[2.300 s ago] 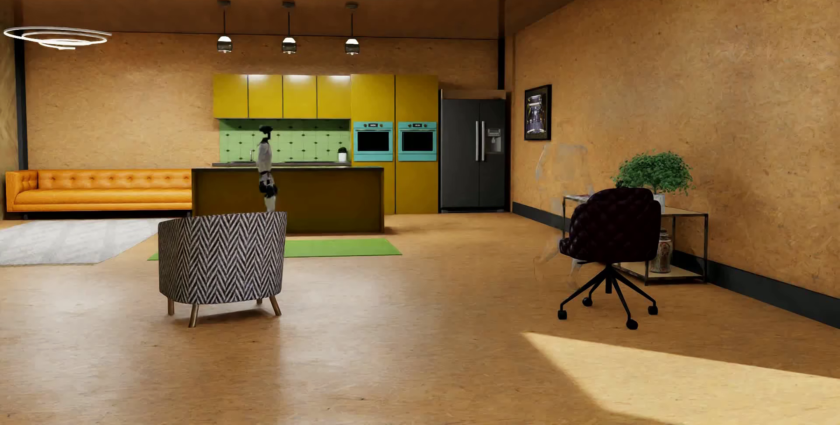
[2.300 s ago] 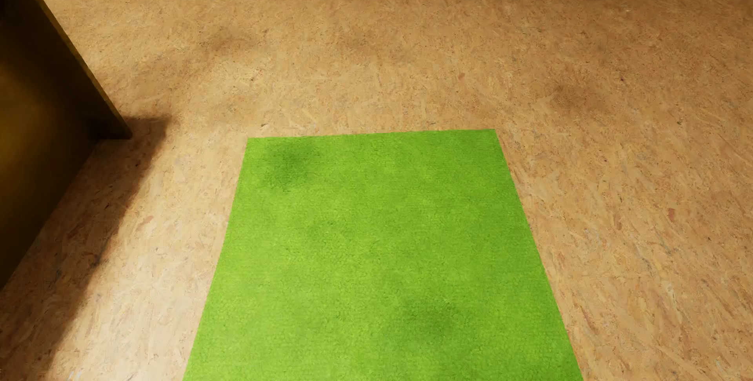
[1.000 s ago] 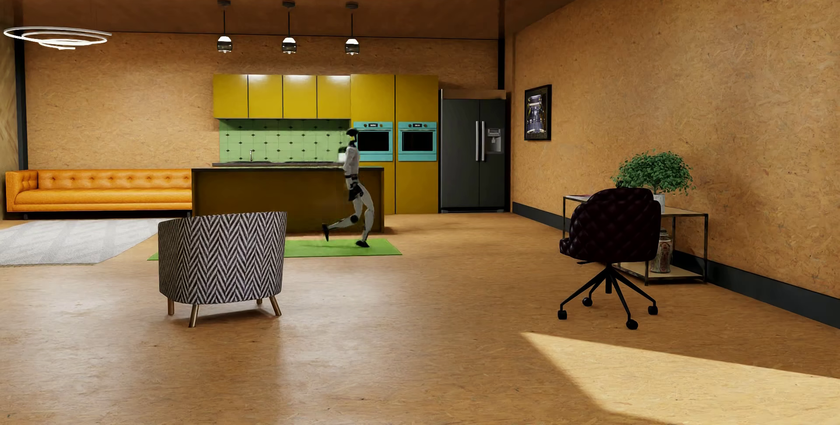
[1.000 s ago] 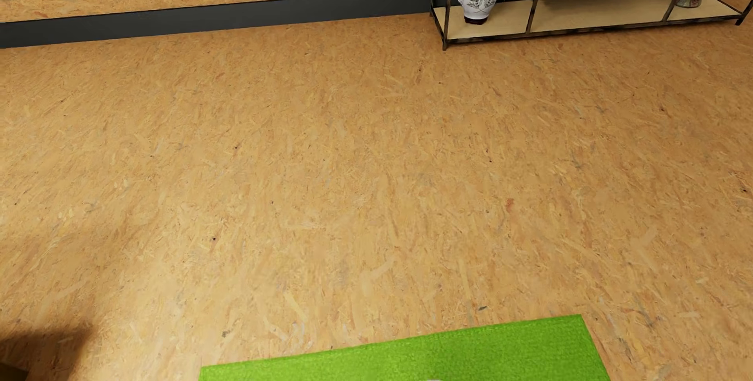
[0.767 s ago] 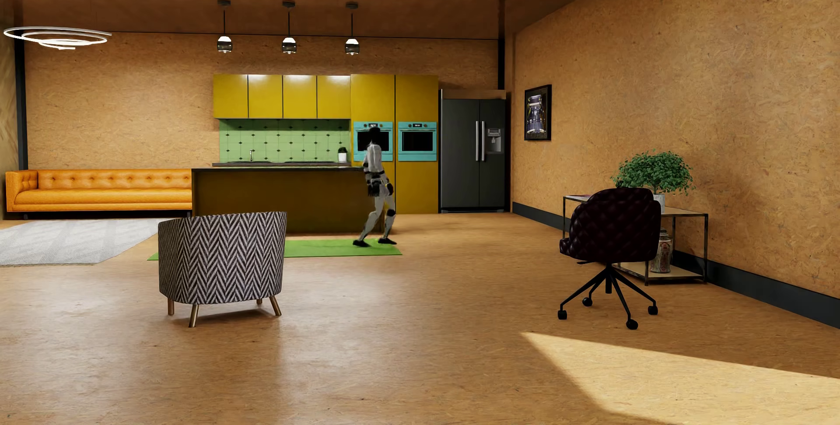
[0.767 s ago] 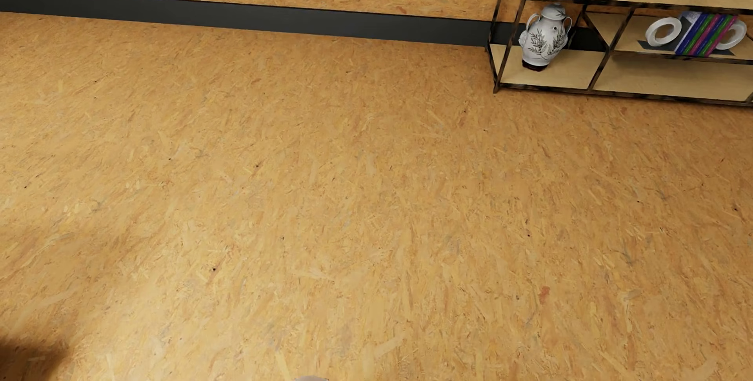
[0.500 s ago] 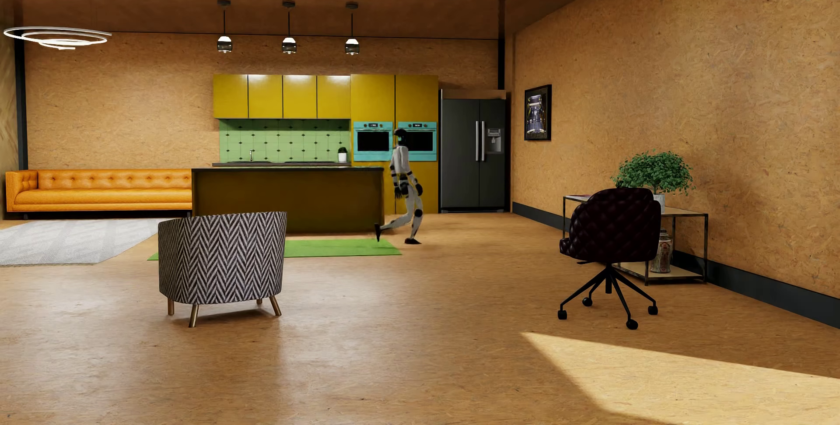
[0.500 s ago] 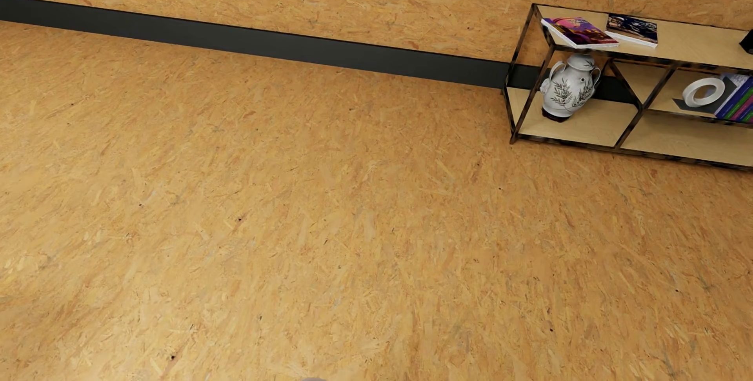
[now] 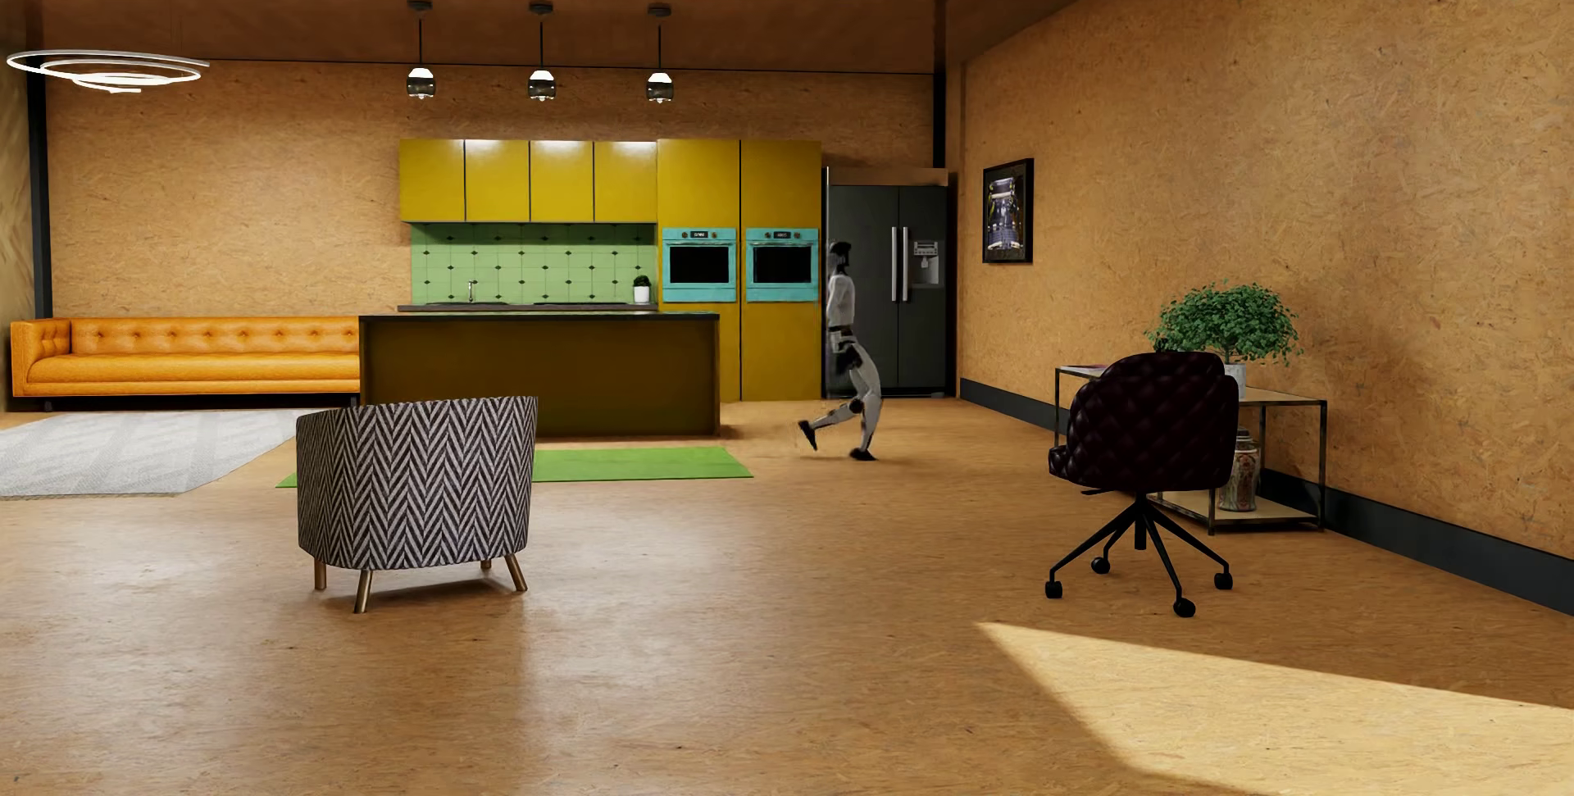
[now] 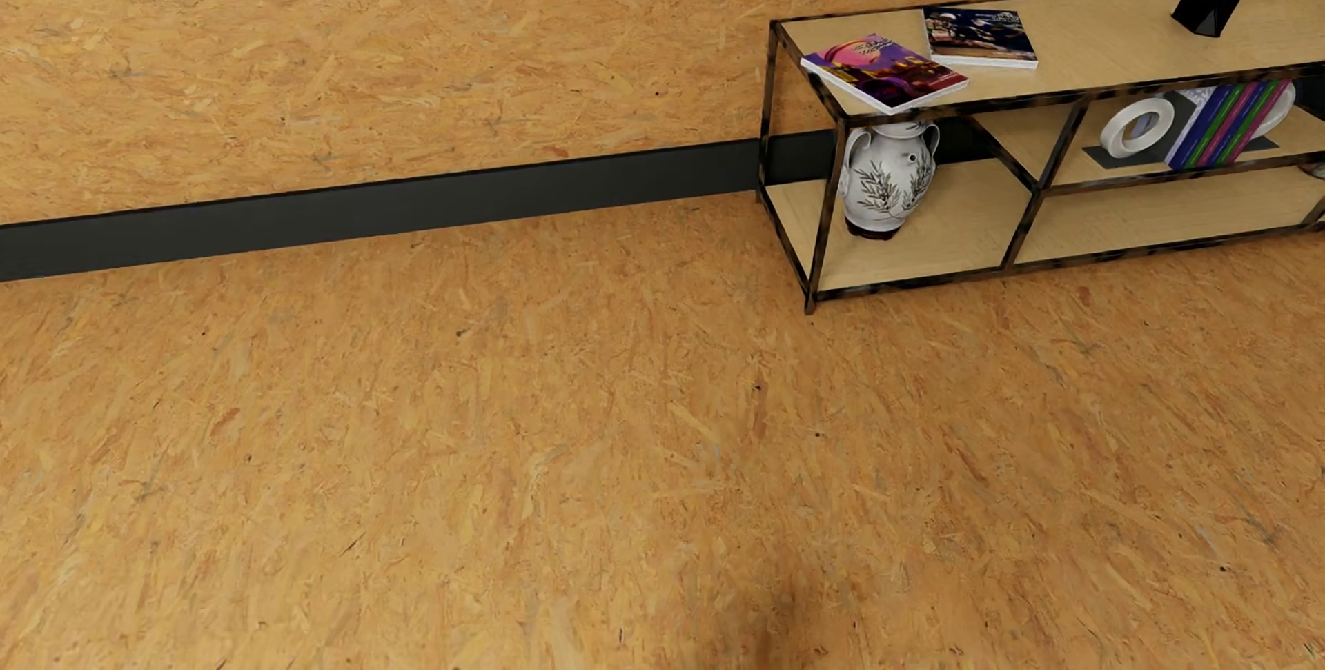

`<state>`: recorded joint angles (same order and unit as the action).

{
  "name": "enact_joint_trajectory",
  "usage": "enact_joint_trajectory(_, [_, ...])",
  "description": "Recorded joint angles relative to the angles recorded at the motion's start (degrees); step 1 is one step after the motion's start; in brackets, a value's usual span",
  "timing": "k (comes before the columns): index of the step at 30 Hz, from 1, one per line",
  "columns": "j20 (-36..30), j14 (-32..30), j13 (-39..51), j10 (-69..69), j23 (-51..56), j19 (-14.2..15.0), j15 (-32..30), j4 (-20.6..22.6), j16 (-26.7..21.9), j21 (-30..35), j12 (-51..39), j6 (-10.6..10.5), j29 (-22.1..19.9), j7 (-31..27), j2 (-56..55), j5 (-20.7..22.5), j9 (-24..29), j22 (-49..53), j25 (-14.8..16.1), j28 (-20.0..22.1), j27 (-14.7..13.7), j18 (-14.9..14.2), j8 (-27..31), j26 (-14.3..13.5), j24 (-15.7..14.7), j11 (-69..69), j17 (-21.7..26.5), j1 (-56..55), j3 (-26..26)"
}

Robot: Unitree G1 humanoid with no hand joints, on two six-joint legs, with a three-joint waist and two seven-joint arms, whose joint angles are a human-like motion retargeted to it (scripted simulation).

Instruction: Head to the officechair

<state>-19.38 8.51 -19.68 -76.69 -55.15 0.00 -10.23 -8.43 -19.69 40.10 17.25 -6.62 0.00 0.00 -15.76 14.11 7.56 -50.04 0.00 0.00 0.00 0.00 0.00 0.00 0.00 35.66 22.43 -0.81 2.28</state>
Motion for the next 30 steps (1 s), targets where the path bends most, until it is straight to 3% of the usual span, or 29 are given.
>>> enact_joint_trajectory(1, [-1.39, 2.47, 1.12, 2.13, 0.94, 0.00, 3.03, 0.55, 0.02, -1.52, 0.22, 1.59, 0.00, 0.00, 3.71, -0.44, 0.23, -1.68, 0.00, 0.00, 0.00, 0.00, 0.00, 0.00, 0.00, -1.17, -0.17, -5.63, -2.71])
enact_joint_trajectory(3, [-2.11, 4.25, 3.47, 21.24, 5.83, 0.00, 10.29, 1.24, -1.10, -2.15, 2.19, 4.92, 0.00, 0.00, 10.66, -0.78, 0.57, -2.07, 0.00, 0.00, 0.00, 0.00, 0.00, 0.00, 0.00, -2.59, 0.74, -11.38, -9.25])
enact_joint_trajectory(4, [-0.92, 1.70, 4.70, 33.64, 7.28, 0.00, 14.00, 0.94, -1.52, -3.80, 3.96, 6.21, 0.00, 0.00, 13.80, -1.05, 0.01, -1.83, 0.00, 0.00, 0.00, 0.00, 0.00, 0.00, 0.00, -4.05, 0.71, -12.75, -10.69])
enact_joint_trajectory(6, [-0.96, -28.12, 6.77, 47.40, 11.07, 0.00, 21.32, -0.32, -1.47, -7.79, 6.67, 7.85, 0.00, 0.00, 16.95, -1.93, -1.98, -2.22, 0.00, 0.00, 0.00, 0.00, 0.00, 0.00, 0.00, -3.78, 1.92, -16.23, -12.26])
enact_joint_trajectory(7, [-1.37, -32.25, 7.45, 45.54, 12.63, 0.00, 25.33, -1.84, -1.38, -9.04, 8.14, 7.53, 0.00, 0.00, 19.76, -2.00, -2.29, -2.35, 0.00, 0.00, 0.00, 0.00, 0.00, 0.00, 0.00, -2.77, 2.87, -17.19, -13.38])
enact_joint_trajectory(8, [-0.74, -25.17, 7.79, 40.42, 13.93, 0.00, 27.33, -2.41, -1.34, -9.48, 9.46, 7.52, 0.00, 0.00, 23.11, -2.00, -1.49, -2.13, 0.00, 0.00, 0.00, 0.00, 0.00, 0.00, 0.00, -0.46, 3.46, -15.66, -14.73])
enact_joint_trajectory(9, [-2.39, -16.36, 8.14, 38.37, 14.24, 0.00, 24.80, -0.94, -1.54, -10.45, 8.66, 8.71, 0.00, 0.00, 22.04, -3.00, -1.49, -3.37, 0.00, 0.00, 0.00, 0.00, 0.00, 0.00, 0.00, 4.30, 3.11, -14.56, -16.13])
enact_joint_trajectory(10, [-3.03, -10.26, 8.82, 36.11, 12.88, 0.00, 17.62, -1.18, -1.59, -12.69, 7.20, 9.88, 0.00, 0.00, 19.12, -4.06, -1.13, -4.74, 0.00, 0.00, 0.00, 0.00, 0.00, 0.00, 0.00, 10.76, 1.04, -12.79, -17.57])
enact_joint_trajectory(12, [-3.17, -4.74, 10.67, 37.12, 12.38, 0.00, 2.36, -3.08, -3.62, -7.56, 3.45, 11.91, 0.00, 0.00, 12.92, -6.30, 0.11, -6.20, 0.00, 0.00, 0.00, 0.00, 0.00, 0.00, 0.00, 16.50, -1.03, -8.09, -15.64])
enact_joint_trajectory(13, [-0.85, -3.19, 9.84, 38.26, 13.61, 0.00, 0.57, -4.76, -3.94, -6.79, 2.86, 12.14, 0.00, 0.00, 8.68, -7.41, -0.07, -5.09, 0.00, 0.00, 0.00, 0.00, 0.00, 0.00, 0.00, 17.69, -1.43, -5.85, -13.70])
enact_joint_trajectory(17, [0.50, 4.11, 4.58, 40.76, 8.90, 0.00, 4.55, -7.98, -3.94, -1.14, 2.63, 10.05, 0.00, 0.00, -5.14, -12.63, -1.20, 1.98, 0.00, 0.00, 0.00, 0.00, 0.00, 0.00, 0.00, 10.90, -2.31, 5.30, -6.97])
enact_joint_trajectory(19, [0.06, 6.62, 1.30, 42.99, 6.34, 0.00, 7.19, -6.76, -3.36, -0.81, 1.77, 8.70, 0.00, 0.00, -10.54, -14.25, -1.94, 5.02, 0.00, 0.00, 0.00, 0.00, 0.00, 0.00, 0.00, 2.36, -1.69, 11.46, -3.79])
enact_joint_trajectory(21, [0.10, 9.51, -1.42, 44.68, 3.01, 0.00, 15.54, -4.48, -3.77, 1.65, -0.22, 8.02, 0.00, 0.00, -14.79, -15.66, -2.37, 7.24, 0.00, 0.00, 0.00, 0.00, 0.00, 0.00, 0.00, -3.17, -0.60, 16.08, -0.40])
enact_joint_trajectory(22, [-1.48, 10.90, -2.54, 44.26, 1.21, 0.00, 15.42, -4.39, -4.15, 3.37, -2.04, 7.35, 0.00, 0.00, -16.61, -16.84, -1.98, 8.09, 0.00, 0.00, 0.00, 0.00, 0.00, 0.00, 0.00, -3.53, -0.05, 17.30, 2.26])
enact_joint_trajectory(24, [-1.99, 9.21, -4.45, 43.09, -1.95, 0.00, -1.00, -5.88, -4.98, 4.76, -4.65, 5.14, 0.00, 0.00, -21.98, -17.12, -0.52, 9.05, 0.00, 0.00, 0.00, 0.00, 0.00, 0.00, 0.00, 4.11, 0.53, 20.86, 6.68])
enact_joint_trajectory(25, [-0.64, 4.95, -3.95, 42.28, -4.30, 0.00, -2.91, -6.69, -4.94, 6.40, -4.43, 3.90, 0.00, 0.00, -23.05, -15.66, -0.25, 8.96, 0.00, 0.00, 0.00, 0.00, 0.00, 0.00, 0.00, 7.66, 0.38, 22.27, 7.64])
enact_joint_trajectory(26, [0.12, -1.14, -3.92, 38.26, -5.16, 0.00, -0.13, -8.02, -4.83, 8.09, -3.35, 2.96, 0.00, 0.00, -21.48, -13.75, -0.96, 8.08, 0.00, 0.00, 0.00, 0.00, 0.00, 0.00, 0.00, 8.75, 0.40, 20.89, 8.46])
enact_joint_trajectory(27, [-0.59, -6.75, -4.65, 32.90, -5.05, 0.00, 3.78, -7.63, -4.61, 7.25, -2.48, 2.75, 0.00, 0.00, -19.43, -12.35, -2.03, 6.53, 0.00, 0.00, 0.00, 0.00, 0.00, 0.00, 0.00, 9.56, 0.13, 16.55, 7.63])
enact_joint_trajectory(28, [-1.12, -7.28, -5.31, 24.87, -3.34, 0.00, 7.59, -6.26, -4.33, 5.51, -2.15, 2.46, 0.00, 0.00, -16.71, -10.55, -2.39, 5.06, 0.00, 0.00, 0.00, 0.00, 0.00, 0.00, 0.00, 9.54, 0.07, 11.51, 4.42])
enact_joint_trajectory(30, [-2.64, -1.53, -2.31, 8.11, -0.36, 0.00, 12.16, -4.26, -3.89, 7.02, -0.20, 1.56, 0.00, 0.00, -5.50, -5.11, -0.04, 4.12, 0.00, 0.00, 0.00, 0.00, 0.00, 0.00, 0.00, 4.79, 0.29, 2.48, -2.73])
